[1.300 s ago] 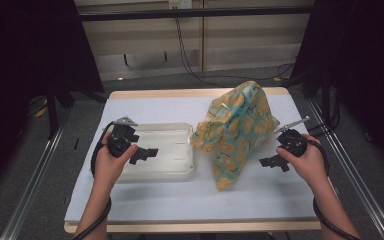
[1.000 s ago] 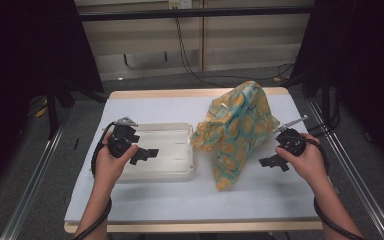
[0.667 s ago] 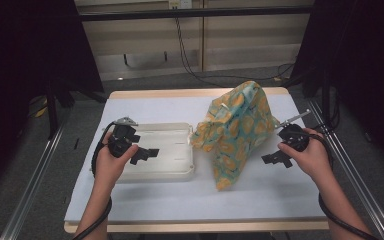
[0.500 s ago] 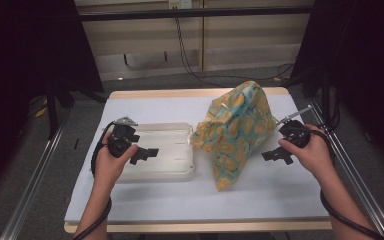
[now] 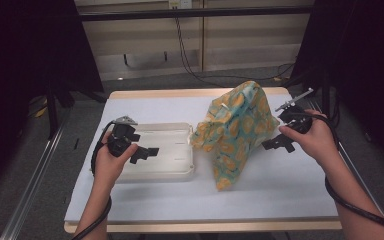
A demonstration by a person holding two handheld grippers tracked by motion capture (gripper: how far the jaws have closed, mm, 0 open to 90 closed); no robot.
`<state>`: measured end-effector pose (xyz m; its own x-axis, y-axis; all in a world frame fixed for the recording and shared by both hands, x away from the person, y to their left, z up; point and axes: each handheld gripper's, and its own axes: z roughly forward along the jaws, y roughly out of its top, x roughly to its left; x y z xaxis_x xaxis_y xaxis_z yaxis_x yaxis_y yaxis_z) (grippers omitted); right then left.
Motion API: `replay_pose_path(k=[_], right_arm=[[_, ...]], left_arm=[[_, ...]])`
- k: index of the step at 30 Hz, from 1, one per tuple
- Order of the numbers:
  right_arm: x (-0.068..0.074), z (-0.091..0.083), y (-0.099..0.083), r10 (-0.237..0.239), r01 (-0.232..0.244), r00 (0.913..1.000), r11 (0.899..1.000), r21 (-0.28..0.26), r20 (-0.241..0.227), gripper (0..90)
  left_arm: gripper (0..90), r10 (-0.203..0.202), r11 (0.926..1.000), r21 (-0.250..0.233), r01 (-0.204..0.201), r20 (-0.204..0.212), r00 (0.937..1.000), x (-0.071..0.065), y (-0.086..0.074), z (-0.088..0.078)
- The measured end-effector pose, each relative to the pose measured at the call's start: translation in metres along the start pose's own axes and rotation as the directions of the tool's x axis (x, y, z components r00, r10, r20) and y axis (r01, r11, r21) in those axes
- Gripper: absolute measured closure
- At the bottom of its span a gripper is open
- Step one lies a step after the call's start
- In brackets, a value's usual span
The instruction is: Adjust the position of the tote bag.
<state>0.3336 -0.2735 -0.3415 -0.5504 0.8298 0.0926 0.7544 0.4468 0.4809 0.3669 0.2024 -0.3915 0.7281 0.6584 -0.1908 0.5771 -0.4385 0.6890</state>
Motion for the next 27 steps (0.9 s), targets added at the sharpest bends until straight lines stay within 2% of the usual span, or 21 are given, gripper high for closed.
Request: replay_pose_path(k=[2, 12, 19, 22, 27], right_arm=[[0.001, -0.004, 0.004, -0.007, 0.007, 0.9999, 1.000, 0.012, 0.013, 5.1], [0.002, -0.022, 0.023, -0.006, 0.006, 0.9999, 1.000, 0.030, 0.010, 4.7], [-0.001, -0.029, 0.033, 0.015, -0.015, 0.9999, 0.999, 0.034, 0.004, 4.5], [-0.002, -0.031, 0.036, 0.009, -0.009, 1.0000, 0.999, 0.039, 0.001, 4.4], [-0.002, -0.033, 0.042, 0.003, -0.003, 1.0000, 0.999, 0.045, 0.008, 4.5]], left_arm=[[2.9, -0.002, 1.0000, -0.004, 0.002, 0.002, 1.0000, 0.000, 0.000, 0.000], [3.0, 0.006, 1.0000, 0.000, -0.006, 0.002, 1.0000, 0.000, 0.001, -0.002], [3.0, 0.003, 1.0000, 0.000, -0.003, -0.001, 1.0000, -0.001, 0.000, 0.000], [3.0, 0.001, 1.0000, 0.001, -0.001, 0.009, 1.0000, -0.001, 0.001, -0.001], [3.0, -0.004, 1.0000, -0.004, 0.004, -0.001, 1.0000, 0.000, 0.000, 0.000]])
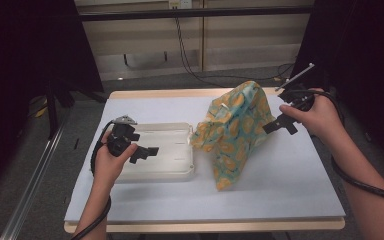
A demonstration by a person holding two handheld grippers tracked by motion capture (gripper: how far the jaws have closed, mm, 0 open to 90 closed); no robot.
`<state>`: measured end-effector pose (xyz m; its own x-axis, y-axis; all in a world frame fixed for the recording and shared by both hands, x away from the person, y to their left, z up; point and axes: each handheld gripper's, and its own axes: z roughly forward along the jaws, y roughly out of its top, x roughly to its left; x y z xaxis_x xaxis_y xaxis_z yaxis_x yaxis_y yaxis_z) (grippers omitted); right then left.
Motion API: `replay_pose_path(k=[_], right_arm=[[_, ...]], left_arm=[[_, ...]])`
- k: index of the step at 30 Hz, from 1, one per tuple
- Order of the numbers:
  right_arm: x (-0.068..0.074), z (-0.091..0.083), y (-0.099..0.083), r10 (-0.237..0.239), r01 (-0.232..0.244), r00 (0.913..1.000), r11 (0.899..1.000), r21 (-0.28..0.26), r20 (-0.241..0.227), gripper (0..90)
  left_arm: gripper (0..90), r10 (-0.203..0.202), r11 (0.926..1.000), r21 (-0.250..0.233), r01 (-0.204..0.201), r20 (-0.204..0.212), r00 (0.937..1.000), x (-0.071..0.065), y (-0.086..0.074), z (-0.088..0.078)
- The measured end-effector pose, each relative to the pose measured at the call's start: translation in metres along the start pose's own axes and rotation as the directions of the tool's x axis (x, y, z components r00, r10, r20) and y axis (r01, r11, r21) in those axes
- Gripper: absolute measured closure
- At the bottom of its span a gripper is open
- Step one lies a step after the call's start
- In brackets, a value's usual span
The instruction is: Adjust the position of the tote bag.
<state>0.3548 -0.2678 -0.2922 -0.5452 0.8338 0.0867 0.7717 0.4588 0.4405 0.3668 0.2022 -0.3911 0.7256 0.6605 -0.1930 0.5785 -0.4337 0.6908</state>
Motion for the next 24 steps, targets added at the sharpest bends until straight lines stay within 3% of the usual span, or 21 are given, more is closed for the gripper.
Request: replay_pose_path(k=[18, 24], right_arm=[[0.003, -0.019, 0.024, 0.010, -0.009, 0.9997, 1.000, -0.030, 0.022, 4.5], [0.007, -0.025, 0.035, 0.020, -0.019, 0.9997, 0.998, -0.064, 0.015, 4.2]], left_arm=[[3.0, 0.010, 0.9999, 0.003, -0.010, -0.001, 0.9999, 0.000, 0.001, 0.001], [3.0, 0.008, 0.9999, 0.012, -0.008, 0.000, 1.0000, 0.000, 0.001, 0.001]])
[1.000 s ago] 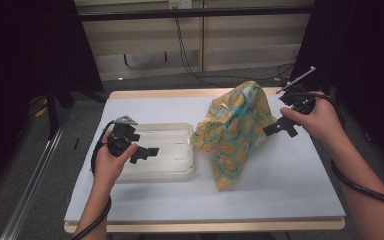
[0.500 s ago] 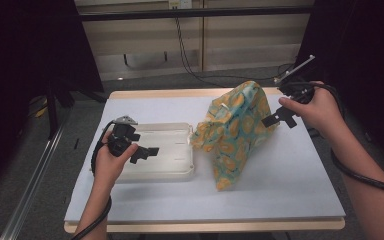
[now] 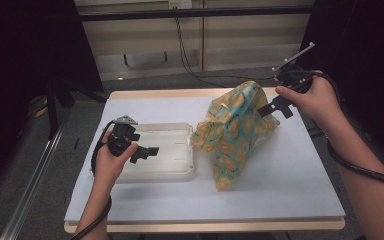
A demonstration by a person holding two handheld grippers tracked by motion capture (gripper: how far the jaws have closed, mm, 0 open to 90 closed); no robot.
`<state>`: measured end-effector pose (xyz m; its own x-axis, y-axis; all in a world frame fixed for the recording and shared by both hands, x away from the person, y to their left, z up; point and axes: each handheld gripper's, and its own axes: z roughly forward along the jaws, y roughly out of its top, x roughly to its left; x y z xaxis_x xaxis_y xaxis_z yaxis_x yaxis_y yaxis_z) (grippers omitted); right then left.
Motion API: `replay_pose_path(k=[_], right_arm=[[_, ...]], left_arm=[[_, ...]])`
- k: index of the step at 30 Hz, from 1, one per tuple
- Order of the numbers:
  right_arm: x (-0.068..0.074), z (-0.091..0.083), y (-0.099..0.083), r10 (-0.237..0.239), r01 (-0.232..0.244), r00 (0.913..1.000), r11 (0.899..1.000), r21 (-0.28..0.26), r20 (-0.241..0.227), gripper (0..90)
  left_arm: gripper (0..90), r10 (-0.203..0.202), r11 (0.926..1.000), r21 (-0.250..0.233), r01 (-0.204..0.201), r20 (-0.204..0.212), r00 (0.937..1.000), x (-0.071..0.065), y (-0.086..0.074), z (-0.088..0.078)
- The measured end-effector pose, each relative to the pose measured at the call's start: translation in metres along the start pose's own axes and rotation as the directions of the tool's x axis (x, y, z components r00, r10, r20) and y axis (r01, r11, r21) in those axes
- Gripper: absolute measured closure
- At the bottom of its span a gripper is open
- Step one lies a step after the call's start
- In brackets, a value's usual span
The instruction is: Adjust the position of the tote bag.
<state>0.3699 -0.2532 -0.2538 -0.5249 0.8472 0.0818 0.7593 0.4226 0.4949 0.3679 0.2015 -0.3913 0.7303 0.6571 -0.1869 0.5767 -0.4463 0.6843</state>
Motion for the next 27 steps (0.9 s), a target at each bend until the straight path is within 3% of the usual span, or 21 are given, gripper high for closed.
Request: replay_pose_path(k=[8, 13, 18, 27], right_arm=[[0.007, -0.003, 0.012, 0.008, -0.008, 1.0000, 0.999, -0.036, 0.001, 4.0], [0.013, -0.003, 0.021, 0.058, -0.058, 0.9983, 0.996, -0.068, -0.012, 3.7], [0.018, -0.002, 0.026, 0.062, -0.062, 0.9981, 0.996, -0.071, 0.000, 3.5], [0.023, 0.006, 0.035, 0.139, -0.139, 0.9902, 0.987, -0.078, -0.010, 3.4]], left_arm=[[3.0, 0.002, 1.0000, -0.004, -0.002, -0.011, 0.9999, 0.000, 0.000, -0.001], [3.0, 0.003, 1.0000, 0.003, -0.003, -0.005, 1.0000, 0.000, 0.000, 0.000], [3.0, 0.011, 0.9999, 0.006, -0.011, -0.012, 0.9999, 0.000, 0.000, 0.001], [3.0, 0.006, 1.0000, 0.005, -0.006, -0.011, 0.9999, 0.000, 0.000, 0.001]])
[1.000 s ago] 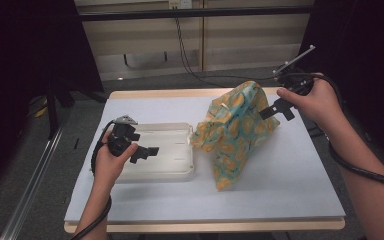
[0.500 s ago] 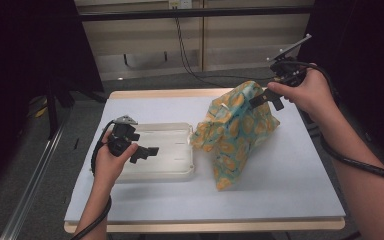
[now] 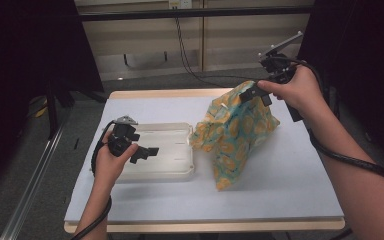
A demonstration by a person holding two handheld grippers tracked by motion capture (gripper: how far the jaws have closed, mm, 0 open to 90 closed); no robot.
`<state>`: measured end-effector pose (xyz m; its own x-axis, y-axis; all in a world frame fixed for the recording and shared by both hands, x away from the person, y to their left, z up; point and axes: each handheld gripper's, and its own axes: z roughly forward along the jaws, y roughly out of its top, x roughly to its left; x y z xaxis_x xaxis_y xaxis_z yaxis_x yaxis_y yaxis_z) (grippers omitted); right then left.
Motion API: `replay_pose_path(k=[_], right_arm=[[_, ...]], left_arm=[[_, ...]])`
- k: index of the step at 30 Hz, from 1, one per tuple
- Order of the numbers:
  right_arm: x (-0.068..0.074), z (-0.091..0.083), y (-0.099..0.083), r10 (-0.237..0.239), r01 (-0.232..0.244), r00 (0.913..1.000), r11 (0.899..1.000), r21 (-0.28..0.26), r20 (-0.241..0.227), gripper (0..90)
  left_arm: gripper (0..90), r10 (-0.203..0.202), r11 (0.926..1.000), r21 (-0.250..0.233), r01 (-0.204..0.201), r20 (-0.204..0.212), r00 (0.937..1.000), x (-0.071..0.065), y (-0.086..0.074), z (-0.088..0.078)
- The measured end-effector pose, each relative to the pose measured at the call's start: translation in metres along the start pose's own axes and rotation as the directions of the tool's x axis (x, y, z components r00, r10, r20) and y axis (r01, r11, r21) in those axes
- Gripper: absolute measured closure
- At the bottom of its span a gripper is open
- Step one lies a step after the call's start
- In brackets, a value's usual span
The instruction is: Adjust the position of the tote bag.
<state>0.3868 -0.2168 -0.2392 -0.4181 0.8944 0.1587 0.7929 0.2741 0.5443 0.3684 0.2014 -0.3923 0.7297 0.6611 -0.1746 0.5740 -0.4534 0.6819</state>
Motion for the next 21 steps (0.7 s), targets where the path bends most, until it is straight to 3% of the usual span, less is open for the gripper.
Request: replay_pose_path(k=[14, 21], right_arm=[[0.008, -0.007, 0.007, -0.003, 0.002, 0.9988, 1.000, 0.022, 0.048, 5.1], [0.014, 0.003, 0.008, 0.003, -0.004, 0.9989, 1.000, 0.028, 0.046, 6.2]], left_arm=[[3.0, 0.004, 1.0000, 0.003, -0.004, 0.007, 1.0000, -0.001, 0.000, 0.001], [3.1, 0.005, 1.0000, 0.001, -0.005, 0.001, 1.0000, -0.001, 0.000, 0.000]])
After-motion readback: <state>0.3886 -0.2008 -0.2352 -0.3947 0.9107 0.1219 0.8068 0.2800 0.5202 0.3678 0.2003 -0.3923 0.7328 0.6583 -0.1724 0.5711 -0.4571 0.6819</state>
